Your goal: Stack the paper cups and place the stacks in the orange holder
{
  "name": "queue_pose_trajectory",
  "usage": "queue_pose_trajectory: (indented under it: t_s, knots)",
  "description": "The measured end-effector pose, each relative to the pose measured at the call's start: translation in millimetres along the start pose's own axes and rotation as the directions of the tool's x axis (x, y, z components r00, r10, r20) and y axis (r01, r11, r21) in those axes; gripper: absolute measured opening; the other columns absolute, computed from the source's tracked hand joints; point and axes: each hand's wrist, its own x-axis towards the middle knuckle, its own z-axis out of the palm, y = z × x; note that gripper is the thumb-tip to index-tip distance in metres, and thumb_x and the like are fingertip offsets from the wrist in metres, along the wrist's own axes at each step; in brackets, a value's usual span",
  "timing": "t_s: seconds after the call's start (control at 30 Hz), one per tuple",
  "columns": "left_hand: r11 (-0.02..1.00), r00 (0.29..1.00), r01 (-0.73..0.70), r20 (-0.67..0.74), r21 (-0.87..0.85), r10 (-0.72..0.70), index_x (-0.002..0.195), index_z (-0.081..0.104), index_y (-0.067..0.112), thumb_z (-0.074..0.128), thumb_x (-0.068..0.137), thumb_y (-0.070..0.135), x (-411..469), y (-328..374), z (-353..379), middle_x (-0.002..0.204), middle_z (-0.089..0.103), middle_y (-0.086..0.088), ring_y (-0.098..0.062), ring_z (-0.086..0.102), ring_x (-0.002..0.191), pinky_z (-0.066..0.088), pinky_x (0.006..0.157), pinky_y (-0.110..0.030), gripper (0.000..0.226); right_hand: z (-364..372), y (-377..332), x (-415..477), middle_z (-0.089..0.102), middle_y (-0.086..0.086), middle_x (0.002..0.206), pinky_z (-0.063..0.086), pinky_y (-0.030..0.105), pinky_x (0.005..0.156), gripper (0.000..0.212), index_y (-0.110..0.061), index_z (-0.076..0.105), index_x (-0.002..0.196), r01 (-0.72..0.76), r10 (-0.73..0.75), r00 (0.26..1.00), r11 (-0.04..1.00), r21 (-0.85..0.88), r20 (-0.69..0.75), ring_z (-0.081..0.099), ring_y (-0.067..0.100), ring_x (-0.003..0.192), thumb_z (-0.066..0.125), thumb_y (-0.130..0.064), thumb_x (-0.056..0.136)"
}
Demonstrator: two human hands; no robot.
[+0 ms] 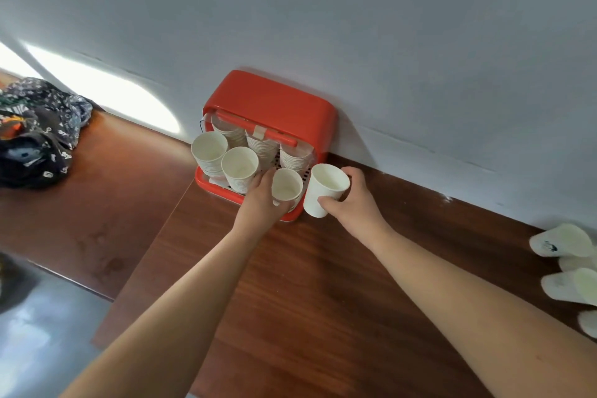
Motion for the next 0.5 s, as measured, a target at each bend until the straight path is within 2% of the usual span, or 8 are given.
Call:
queue_pose_trajectory:
  t_s: [0.13,0.23,0.33,0.4,0.5]
  knots:
    - [0.998,0.998,0.002,0.062,-0.060,0.002,0.153,0.031,0.020,0.084,0.075,0.039,4.4,-14.3,-3.1,0.149,0.045,-0.003,-0.021,0.040,0.140,0.043,0.110,-0.048,0.096,11.7,-10.0,4.1,0.053,-0.010,0.120,0.040,0.011,0.077,0.069,-0.027,0.040,0.131,0.085,-0.084,0.996,0.996,0.033,-0.007,0.052,0.009,0.110,0.080,-0.019,0.076]
    - [0.994,0.994,-0.002,0.105,-0.111,0.014,0.151,0.034,0.029,0.074,0.075,0.036,4.6,-26.6,-7.1,0.146,0.048,0.003,-0.017,0.046,0.135,0.045,0.108,-0.046,0.086,15.1,-17.3,4.7,0.051,-0.021,0.112,0.043,0.011,0.078,0.067,-0.029,0.040,0.127,0.128,-0.127,0.991,0.991,0.040,-0.028,0.053,0.003,0.105,0.082,-0.024,0.075]
    - [0.995,0.993,-0.013,0.116,-0.099,0.025,0.148,0.041,0.028,0.075,0.081,0.025,3.4,-31.6,-6.3,0.141,0.053,0.004,-0.016,0.052,0.129,0.048,0.105,-0.046,0.075,17.4,-22.6,3.8,0.048,-0.027,0.111,0.046,0.010,0.080,0.067,-0.031,0.038,0.125,0.196,-0.196,0.980,0.980,0.014,-0.033,0.050,-0.007,0.107,0.083,-0.026,0.076]
    - [0.989,0.992,-0.007,0.122,-0.147,0.025,0.147,0.043,0.027,0.070,0.086,0.017,3.1,-30.2,-5.5,0.140,0.054,0.005,-0.015,0.054,0.127,0.049,0.105,-0.042,0.067,23.1,-25.7,5.6,0.048,-0.024,0.112,0.045,0.010,0.082,0.067,-0.031,0.038,0.125,0.237,-0.238,0.971,0.970,-0.050,-0.024,0.051,-0.003,0.105,0.083,-0.027,0.075]
    - [0.953,0.992,0.089,0.117,-0.290,-0.057,0.147,0.046,0.024,0.053,0.098,0.012,-1.7,-20.9,-10.2,0.142,0.054,0.007,-0.012,0.050,0.132,0.041,0.108,-0.029,0.051,35.8,-25.7,10.6,0.050,-0.012,0.121,0.050,0.022,0.091,0.068,-0.029,0.041,0.126,0.285,-0.298,0.953,0.941,-0.181,-0.047,0.050,0.002,0.112,0.085,-0.030,0.074]
